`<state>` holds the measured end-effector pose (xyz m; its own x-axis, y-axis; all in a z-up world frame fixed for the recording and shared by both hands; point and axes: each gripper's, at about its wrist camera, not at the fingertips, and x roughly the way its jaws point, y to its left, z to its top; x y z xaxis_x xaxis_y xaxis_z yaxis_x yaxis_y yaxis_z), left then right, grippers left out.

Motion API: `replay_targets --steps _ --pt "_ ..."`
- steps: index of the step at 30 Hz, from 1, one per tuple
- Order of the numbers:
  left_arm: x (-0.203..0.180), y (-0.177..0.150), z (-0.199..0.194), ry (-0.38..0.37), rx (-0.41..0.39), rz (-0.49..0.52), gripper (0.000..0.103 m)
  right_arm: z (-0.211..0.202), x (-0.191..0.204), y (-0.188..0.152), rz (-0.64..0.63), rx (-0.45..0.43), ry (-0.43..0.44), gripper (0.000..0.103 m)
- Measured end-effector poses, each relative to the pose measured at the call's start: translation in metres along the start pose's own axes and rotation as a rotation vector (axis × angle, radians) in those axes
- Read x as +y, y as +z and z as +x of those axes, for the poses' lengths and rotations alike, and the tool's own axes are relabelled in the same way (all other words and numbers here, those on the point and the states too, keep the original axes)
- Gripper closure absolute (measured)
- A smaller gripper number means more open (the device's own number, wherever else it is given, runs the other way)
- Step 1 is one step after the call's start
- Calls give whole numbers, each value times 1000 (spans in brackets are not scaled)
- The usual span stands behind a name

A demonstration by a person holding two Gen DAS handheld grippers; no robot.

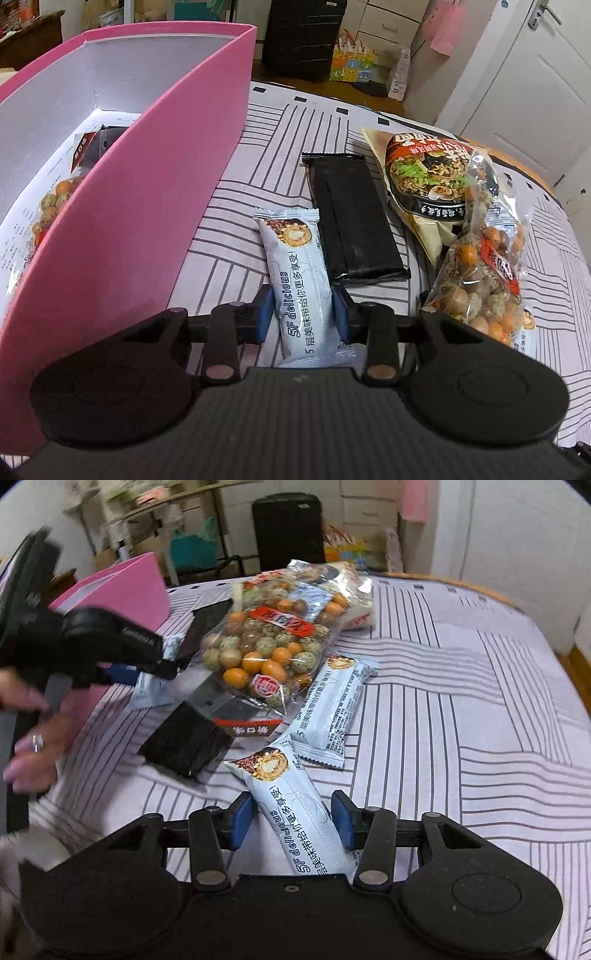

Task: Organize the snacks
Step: 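Grasp a white snack bar with the left tool while the right tool grasps another, then lower the left tool's white bar into the pink box while the right tool drops its bar in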

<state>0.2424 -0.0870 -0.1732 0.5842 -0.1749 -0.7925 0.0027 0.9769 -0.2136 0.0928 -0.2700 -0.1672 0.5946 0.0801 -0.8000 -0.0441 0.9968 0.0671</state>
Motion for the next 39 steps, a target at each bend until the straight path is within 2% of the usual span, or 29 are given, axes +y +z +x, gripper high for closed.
replay_targets --steps 3,5,8,12,22,33,39 --pt "-5 -1 -5 10 -4 37 75 -8 9 -9 -69 -43 -11 60" --pt "-7 -4 -10 11 -1 58 76 -12 8 -12 -40 -40 9 61" --pt "-8 -10 -22 9 4 88 76 -14 10 -12 -13 -37 -14 64" --pt "-10 -20 -42 -1 3 142 76 -18 9 -10 47 -22 -2 67" --pt "-8 -39 -98 -34 17 239 76 -38 12 -9 142 20 44 68" --pt "29 -44 -149 -102 93 208 76 -90 41 10 6 22 158 68" --pt "52 -46 -178 -107 114 201 76 -113 70 29 -75 9 245 68"
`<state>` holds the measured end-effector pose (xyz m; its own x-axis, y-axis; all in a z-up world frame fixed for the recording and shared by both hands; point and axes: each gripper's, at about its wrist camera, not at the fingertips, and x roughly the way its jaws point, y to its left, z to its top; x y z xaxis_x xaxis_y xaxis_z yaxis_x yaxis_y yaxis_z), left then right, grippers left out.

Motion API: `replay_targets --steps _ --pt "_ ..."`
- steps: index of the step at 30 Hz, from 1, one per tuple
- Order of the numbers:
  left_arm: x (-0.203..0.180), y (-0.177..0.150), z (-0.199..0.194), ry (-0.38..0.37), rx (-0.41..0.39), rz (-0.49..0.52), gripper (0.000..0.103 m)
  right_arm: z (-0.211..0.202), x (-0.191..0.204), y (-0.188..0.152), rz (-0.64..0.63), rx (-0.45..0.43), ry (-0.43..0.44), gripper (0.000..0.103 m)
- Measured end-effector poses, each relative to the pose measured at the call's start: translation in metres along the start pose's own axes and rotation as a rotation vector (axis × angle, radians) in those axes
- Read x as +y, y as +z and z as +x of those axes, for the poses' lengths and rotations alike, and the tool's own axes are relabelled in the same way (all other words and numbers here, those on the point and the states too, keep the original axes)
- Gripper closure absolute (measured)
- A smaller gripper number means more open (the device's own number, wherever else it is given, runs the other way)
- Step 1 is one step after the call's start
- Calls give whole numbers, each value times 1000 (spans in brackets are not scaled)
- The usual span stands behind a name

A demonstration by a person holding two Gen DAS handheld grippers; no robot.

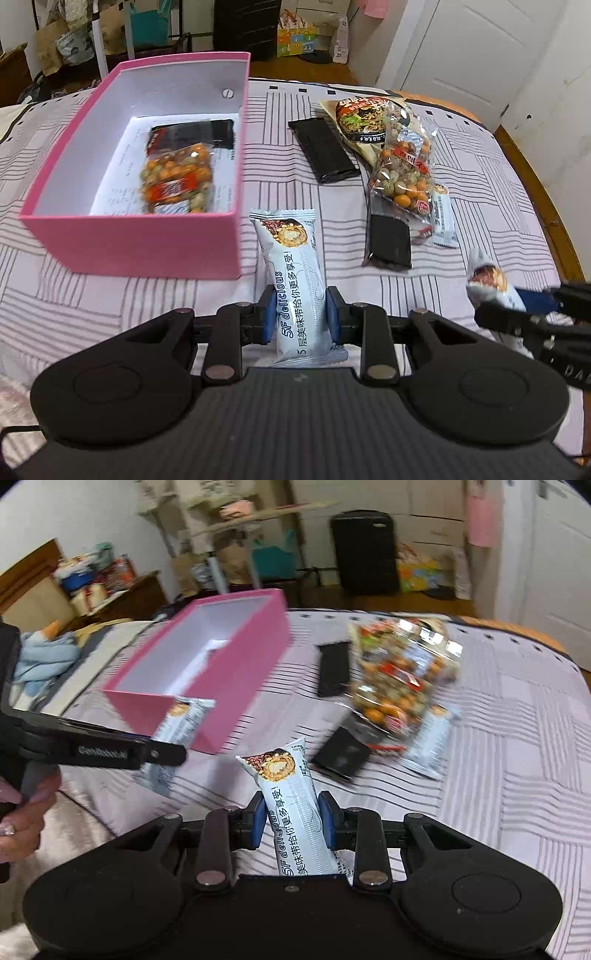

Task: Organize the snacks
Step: 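Lower the left tool's white bar into the pink box while the right tool drops its bar in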

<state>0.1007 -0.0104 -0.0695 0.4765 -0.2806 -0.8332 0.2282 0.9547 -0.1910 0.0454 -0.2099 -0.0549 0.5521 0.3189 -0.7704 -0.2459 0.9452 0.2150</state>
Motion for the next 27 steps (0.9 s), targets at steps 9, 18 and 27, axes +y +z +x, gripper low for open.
replay_targets --steps 9,18,27 --pt "39 -1 -61 -25 -97 -49 76 -4 53 40 -83 -32 109 68" --pt "92 26 -85 28 -189 -106 76 41 103 96 -146 -70 170 68" --pt "144 62 -42 62 -211 -150 76 131 129 136 -147 -64 175 68"
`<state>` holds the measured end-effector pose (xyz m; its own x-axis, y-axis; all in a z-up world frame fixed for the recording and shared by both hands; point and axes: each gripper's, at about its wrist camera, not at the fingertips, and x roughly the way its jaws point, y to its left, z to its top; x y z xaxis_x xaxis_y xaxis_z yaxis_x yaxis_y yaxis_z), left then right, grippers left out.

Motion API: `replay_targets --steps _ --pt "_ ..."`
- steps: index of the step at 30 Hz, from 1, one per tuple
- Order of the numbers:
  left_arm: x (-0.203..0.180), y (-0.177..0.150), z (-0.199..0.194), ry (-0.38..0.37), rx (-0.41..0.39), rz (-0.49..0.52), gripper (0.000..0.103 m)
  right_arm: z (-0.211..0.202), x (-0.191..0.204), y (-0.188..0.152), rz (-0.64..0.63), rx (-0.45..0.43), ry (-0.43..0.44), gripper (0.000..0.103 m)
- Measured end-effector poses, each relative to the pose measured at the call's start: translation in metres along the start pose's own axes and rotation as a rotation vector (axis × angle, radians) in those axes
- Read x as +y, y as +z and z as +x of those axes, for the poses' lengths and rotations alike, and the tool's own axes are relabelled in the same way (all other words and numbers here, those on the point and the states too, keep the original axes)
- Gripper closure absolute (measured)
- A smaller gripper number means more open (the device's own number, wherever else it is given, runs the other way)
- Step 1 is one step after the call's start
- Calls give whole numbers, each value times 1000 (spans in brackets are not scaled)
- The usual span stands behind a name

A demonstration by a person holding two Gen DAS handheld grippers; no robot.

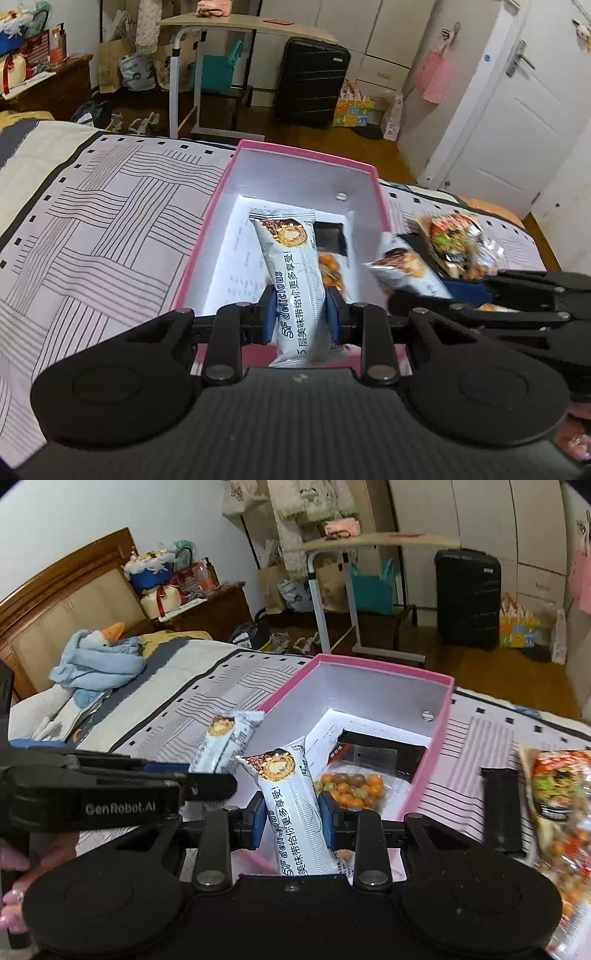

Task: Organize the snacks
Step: 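Lower the left tool's white bar into the pink box while the right tool drops its bar in, then lift the left tool from the box and move it to the clear peanut bag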

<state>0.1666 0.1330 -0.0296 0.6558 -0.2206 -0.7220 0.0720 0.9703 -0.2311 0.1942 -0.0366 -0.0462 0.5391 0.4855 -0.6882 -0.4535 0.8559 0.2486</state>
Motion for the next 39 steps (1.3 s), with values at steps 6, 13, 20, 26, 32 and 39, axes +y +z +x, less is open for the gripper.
replay_targets --steps 6,13,20,26,32,39 --pt "33 2 55 22 22 -44 76 52 -10 1 88 29 18 68" --pt "53 0 79 4 75 -72 76 76 -11 0 131 57 15 65" --pt "48 -5 82 50 42 -48 71 75 -21 -6 208 39 33 64" --pt "49 -5 66 28 38 -77 57 43 -10 2 75 28 -44 49" --pt "24 -1 25 2 -21 16 57 -22 -9 10 -31 -11 -85 49" --pt "-24 13 -30 -50 -86 132 56 -102 -21 13 -59 -15 -135 44"
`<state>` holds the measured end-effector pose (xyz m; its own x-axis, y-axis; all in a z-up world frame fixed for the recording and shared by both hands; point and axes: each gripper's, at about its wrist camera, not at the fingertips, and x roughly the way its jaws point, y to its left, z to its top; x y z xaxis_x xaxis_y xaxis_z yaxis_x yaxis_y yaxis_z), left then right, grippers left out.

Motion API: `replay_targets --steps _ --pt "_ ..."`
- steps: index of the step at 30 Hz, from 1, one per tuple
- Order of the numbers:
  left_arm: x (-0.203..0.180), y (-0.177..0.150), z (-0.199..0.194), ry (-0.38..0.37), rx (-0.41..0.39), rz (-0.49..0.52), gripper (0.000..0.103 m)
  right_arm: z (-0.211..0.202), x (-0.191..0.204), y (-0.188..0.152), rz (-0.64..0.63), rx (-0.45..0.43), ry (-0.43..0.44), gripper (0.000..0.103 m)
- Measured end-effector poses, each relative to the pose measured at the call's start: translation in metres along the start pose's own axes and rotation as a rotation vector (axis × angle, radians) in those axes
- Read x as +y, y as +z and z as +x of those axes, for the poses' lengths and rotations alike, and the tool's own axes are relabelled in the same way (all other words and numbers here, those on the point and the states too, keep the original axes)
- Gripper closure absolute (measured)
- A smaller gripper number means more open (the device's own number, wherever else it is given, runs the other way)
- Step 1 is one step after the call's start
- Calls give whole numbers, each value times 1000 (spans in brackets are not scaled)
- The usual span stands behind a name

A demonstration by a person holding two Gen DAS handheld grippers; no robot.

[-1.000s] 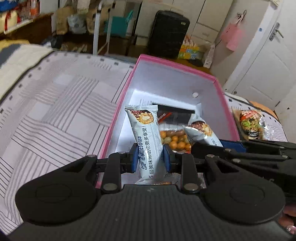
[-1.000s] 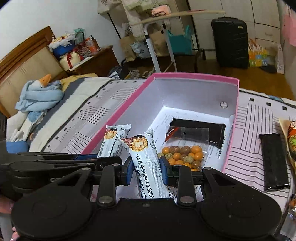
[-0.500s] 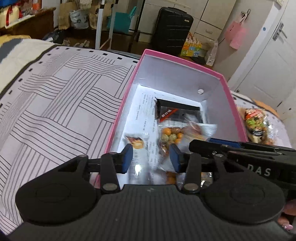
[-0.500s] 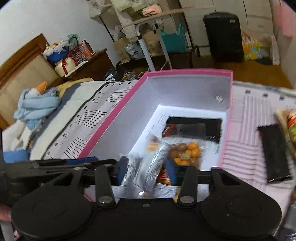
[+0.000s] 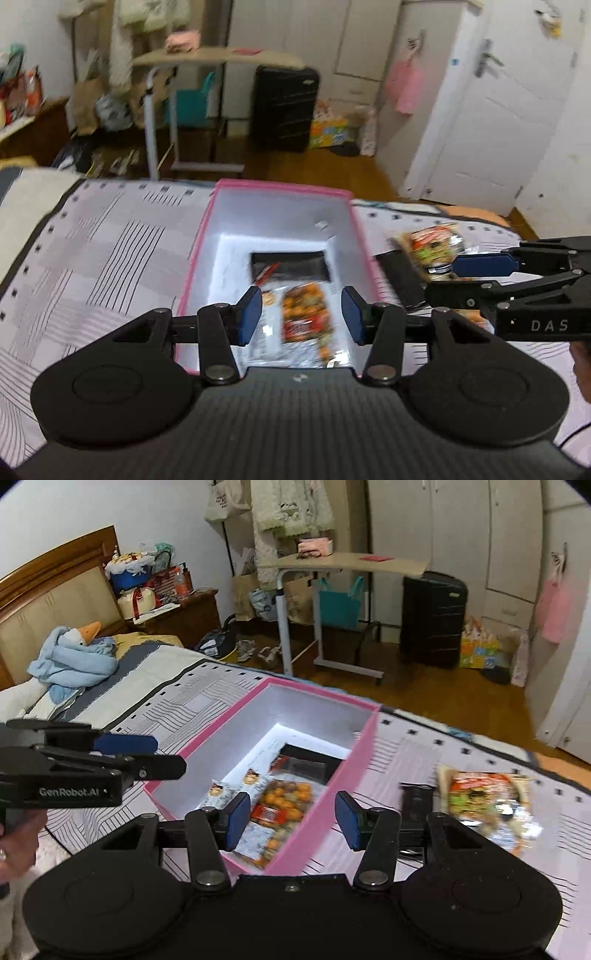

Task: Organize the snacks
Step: 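Lift the left tool from the box and move it to the clear peanut bag, then grasp the clear coated-peanut bag with the left tool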

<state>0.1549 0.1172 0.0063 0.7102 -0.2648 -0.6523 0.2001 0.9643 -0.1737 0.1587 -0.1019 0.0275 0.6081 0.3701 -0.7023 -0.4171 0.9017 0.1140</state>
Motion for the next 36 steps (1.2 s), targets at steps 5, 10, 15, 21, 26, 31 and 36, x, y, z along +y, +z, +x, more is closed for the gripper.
replay_targets --steps 5,10,15,21,26,31,36 --pt "-36 13 -19 -53 -27 77 50 -36 -26 -7 26 -16 -3 39" --pt "-73 18 -3 -118 -20 115 48 -41 -56 -18 42 -15 -67 33" --pt "-108 14 35 -171 -28 122 43 -23 -97 -44 104 -36 -114 23" --pt "-139 7 94 -190 -2 124 43 30 -150 -84 240 -40 -144 13" --pt "-158 2 137 -204 26 114 43 70 -176 -111 251 -2 -184 9" --pt "-168 -5 187 -218 112 49 57 96 -193 -127 275 4 -223 4" --pt "-183 -16 228 -297 177 21 62 105 -210 -133 360 -27 -142 0"
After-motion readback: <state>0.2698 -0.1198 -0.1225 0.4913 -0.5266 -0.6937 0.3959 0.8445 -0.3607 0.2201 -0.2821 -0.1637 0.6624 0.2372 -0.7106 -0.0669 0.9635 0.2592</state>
